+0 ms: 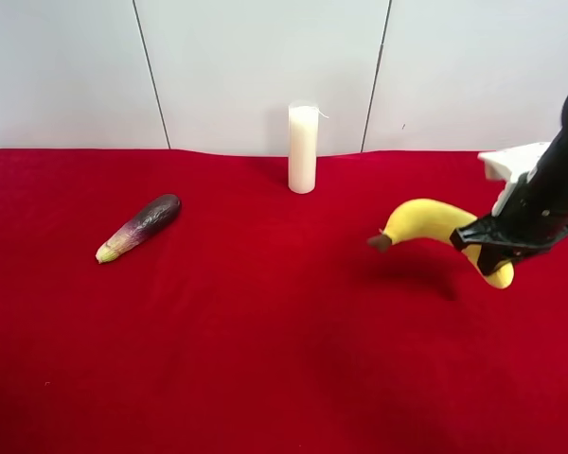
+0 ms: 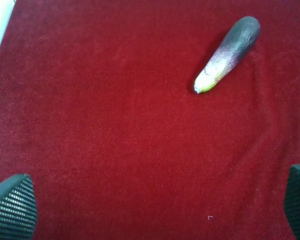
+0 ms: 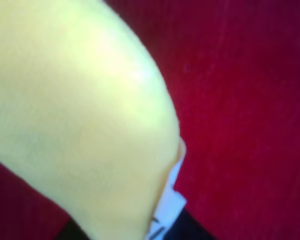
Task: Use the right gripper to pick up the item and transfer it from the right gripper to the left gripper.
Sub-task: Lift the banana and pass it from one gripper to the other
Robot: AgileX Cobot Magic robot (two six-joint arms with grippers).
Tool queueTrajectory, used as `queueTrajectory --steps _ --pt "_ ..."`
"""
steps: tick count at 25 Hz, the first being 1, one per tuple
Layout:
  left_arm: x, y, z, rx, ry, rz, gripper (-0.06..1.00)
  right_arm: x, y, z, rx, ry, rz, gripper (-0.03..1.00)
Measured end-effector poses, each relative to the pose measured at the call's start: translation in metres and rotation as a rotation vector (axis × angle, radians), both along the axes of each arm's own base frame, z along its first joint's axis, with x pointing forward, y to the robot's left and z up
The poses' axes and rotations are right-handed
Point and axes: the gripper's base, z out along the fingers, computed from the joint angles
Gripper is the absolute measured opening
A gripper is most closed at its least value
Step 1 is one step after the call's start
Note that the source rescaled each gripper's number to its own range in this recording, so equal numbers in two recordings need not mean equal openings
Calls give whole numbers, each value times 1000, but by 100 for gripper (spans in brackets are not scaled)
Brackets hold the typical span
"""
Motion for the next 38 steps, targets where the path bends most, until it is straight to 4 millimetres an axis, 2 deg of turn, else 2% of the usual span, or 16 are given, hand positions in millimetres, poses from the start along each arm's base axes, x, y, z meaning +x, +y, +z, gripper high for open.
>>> queueTrajectory --steps 6,15,21,26,29,33,38 --pt "21 -6 10 52 157 -133 100 -16 44 32 0 -110 222 0" --pt "51 -22 34 181 261 -523 100 -31 99 48 12 -165 448 0" --pt "81 -45 44 322 349 -740 100 -33 142 82 58 -285 583 0" --pt "108 -76 49 456 401 -866 100 -45 172 100 95 -342 687 0" --pt "124 -98 54 481 404 -905 100 -51 181 103 117 -350 713 0" --pt "144 -124 61 483 377 -935 100 -53 183 103 132 -344 705 0" --pt "157 -153 64 497 369 -990 100 -53 183 103 134 -343 703 0"
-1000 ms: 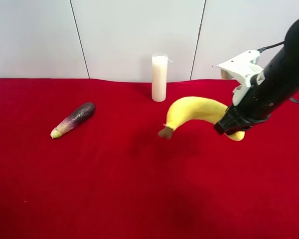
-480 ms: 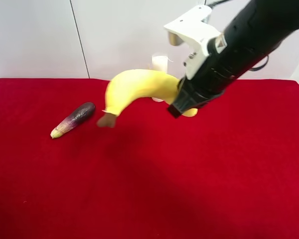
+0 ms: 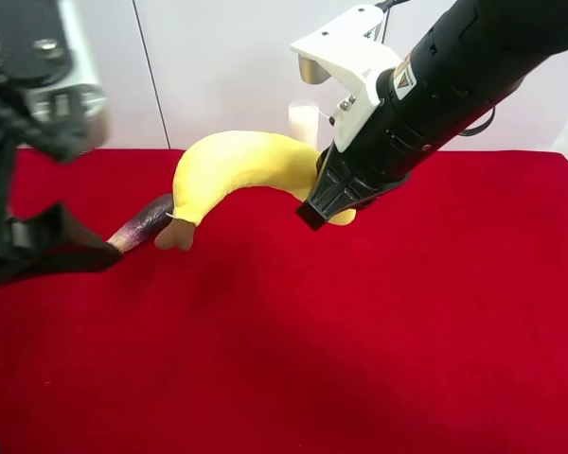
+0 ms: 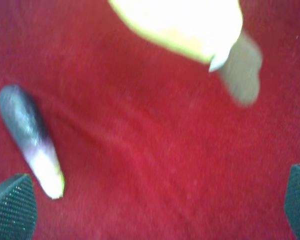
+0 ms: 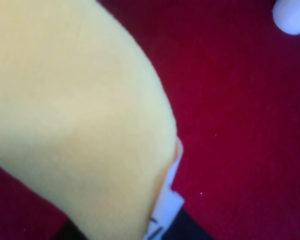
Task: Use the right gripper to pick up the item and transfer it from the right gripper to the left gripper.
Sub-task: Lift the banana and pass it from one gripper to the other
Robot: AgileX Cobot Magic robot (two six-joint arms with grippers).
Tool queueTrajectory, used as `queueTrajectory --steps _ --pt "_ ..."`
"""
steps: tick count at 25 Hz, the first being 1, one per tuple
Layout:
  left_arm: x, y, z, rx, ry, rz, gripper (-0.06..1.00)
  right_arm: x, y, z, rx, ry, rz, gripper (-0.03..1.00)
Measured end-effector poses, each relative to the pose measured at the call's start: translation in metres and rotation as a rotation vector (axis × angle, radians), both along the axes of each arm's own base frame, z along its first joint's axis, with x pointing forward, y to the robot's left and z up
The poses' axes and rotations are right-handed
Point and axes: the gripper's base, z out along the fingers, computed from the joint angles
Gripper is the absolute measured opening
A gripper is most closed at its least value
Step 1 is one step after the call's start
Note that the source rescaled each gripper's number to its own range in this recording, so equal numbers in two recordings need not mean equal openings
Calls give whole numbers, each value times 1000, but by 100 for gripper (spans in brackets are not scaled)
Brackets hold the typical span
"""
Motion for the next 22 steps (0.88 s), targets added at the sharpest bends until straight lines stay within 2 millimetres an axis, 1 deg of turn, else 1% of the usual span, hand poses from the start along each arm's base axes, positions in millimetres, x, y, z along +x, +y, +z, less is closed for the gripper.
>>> queueTrajectory --steps 7,10,15,16,18,19,21,22 --pt "16 -36 5 -37 -1 -46 100 0 0 0 0 0 -1 0" --pt "24 -47 -1 -40 24 -46 100 0 0 0 0 0 -1 0" --pt "36 -63 -20 -22 47 -47 100 0 0 0 0 0 -1 0" --pt "39 -66 -24 -16 49 -47 98 0 0 0 0 1 -1 0" --pt "44 -71 -30 -12 48 -49 84 0 0 0 0 1 -1 0" --pt "45 -73 -33 -8 47 -49 71 0 0 0 0 1 -1 0" --pt "47 -75 -36 -1 46 -51 38 -1 -1 -1 -10 12 0 0" --pt "48 -75 -36 -1 45 -51 18 -1 -1 -1 -15 18 0 0"
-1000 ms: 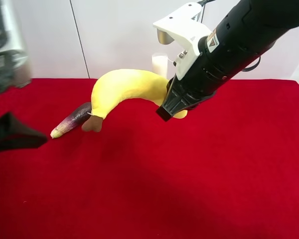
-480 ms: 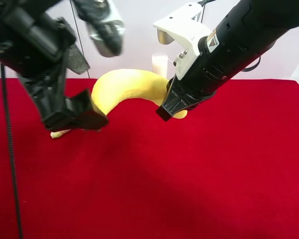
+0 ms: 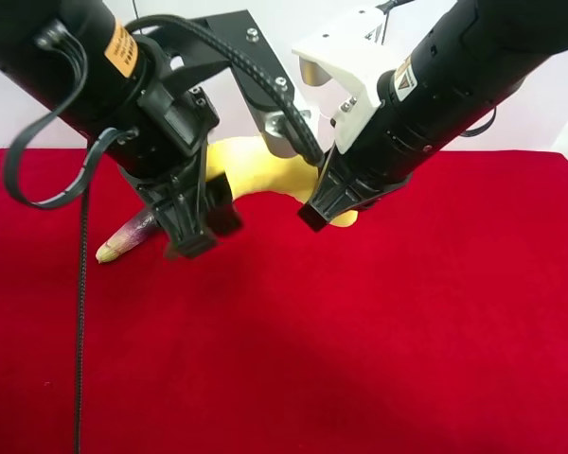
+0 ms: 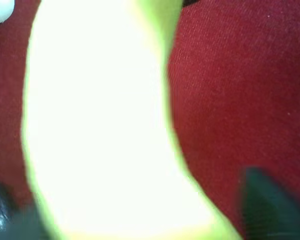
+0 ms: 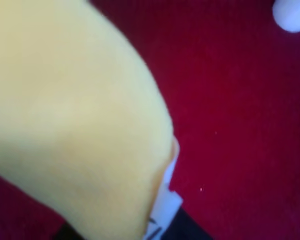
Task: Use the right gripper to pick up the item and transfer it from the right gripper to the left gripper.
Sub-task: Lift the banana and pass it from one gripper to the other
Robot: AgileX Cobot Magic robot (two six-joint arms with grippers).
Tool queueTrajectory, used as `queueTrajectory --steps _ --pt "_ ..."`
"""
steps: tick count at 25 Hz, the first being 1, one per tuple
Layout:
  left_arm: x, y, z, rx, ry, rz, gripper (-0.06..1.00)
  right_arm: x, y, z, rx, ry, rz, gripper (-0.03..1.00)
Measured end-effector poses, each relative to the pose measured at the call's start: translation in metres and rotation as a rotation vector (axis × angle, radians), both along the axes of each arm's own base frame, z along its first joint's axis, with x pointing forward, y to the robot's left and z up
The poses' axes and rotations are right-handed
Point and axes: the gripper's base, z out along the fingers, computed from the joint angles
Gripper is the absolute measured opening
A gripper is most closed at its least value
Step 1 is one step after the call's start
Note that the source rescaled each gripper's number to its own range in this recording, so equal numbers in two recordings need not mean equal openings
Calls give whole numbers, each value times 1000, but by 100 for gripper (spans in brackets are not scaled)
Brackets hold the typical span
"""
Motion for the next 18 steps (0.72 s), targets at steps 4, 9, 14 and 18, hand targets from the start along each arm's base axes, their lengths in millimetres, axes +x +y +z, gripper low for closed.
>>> queueTrajectory --steps 4,9,14,18 --pt "1 -1 1 -7 -18 -3 1 -1 -1 -1 -10 12 0 0" --pt "1 -1 1 -8 -19 -3 1 -2 -2 -2 -21 32 -8 56" --pt "1 -1 1 -10 -21 -3 1 -4 -4 -3 -40 58 -23 97" --pt "1 -1 1 -10 -21 -3 1 -9 -12 4 -78 51 -22 100"
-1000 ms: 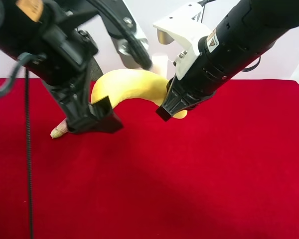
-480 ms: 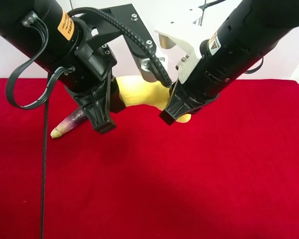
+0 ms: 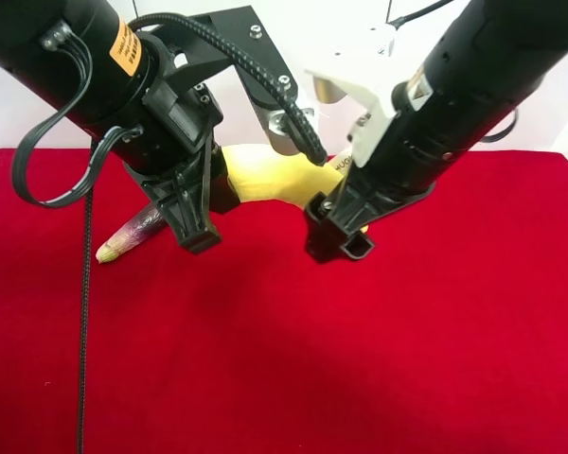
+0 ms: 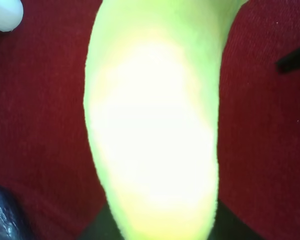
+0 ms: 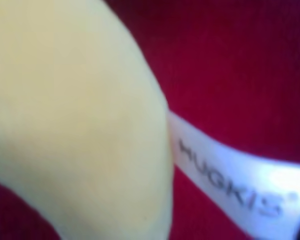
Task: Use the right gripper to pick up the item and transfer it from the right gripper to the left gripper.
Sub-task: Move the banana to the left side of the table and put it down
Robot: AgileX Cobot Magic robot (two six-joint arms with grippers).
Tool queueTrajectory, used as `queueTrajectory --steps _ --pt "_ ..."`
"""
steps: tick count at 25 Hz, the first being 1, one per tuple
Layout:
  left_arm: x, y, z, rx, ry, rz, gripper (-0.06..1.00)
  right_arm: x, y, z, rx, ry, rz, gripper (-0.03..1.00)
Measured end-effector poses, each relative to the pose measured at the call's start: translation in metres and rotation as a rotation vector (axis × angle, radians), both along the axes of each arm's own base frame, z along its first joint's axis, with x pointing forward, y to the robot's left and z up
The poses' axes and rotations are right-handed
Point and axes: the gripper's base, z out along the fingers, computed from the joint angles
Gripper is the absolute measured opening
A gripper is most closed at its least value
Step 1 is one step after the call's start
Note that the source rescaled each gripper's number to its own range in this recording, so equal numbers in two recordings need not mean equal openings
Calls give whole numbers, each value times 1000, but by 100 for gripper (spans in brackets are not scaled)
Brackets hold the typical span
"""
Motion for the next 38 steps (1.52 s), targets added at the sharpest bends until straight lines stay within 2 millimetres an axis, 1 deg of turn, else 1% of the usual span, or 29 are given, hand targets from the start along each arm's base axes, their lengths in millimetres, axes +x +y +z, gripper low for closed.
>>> queueTrajectory --steps 3,6,12,16,19,20,22,26,28,31,35,38 --pt "0 0 0 0 0 0 1 -11 -14 18 -6 -37 -20 100" --pt "0 0 0 0 0 0 1 -29 -34 41 -12 -58 -68 100" --pt "0 0 0 -13 12 27 1 -80 -82 85 66 -101 -154 100" --pt "1 -2 -2 -20 27 42 1 -117 -115 110 214 -195 -209 100" --pt "3 -6 -11 -11 60 49 1 -142 -140 122 313 -275 -257 100" --pt "5 -8 -15 -4 68 49 1 -149 -147 122 335 -294 -273 100" --pt "7 -12 -22 -1 87 52 1 -163 -164 113 362 -330 -308 100" --pt "12 -22 -33 -34 105 61 1 -183 -185 72 366 -324 -365 100" --pt "16 -27 -37 -67 99 73 1 -190 -192 52 366 -316 -376 100" --pt "23 -33 -47 -94 112 115 1 -199 -201 31 375 -329 -378 100" --pt "37 -31 -63 -84 151 182 1 -205 -212 15 370 -385 -395 100" --pt "44 -26 -67 -79 159 211 1 -208 -216 10 373 -412 -402 100"
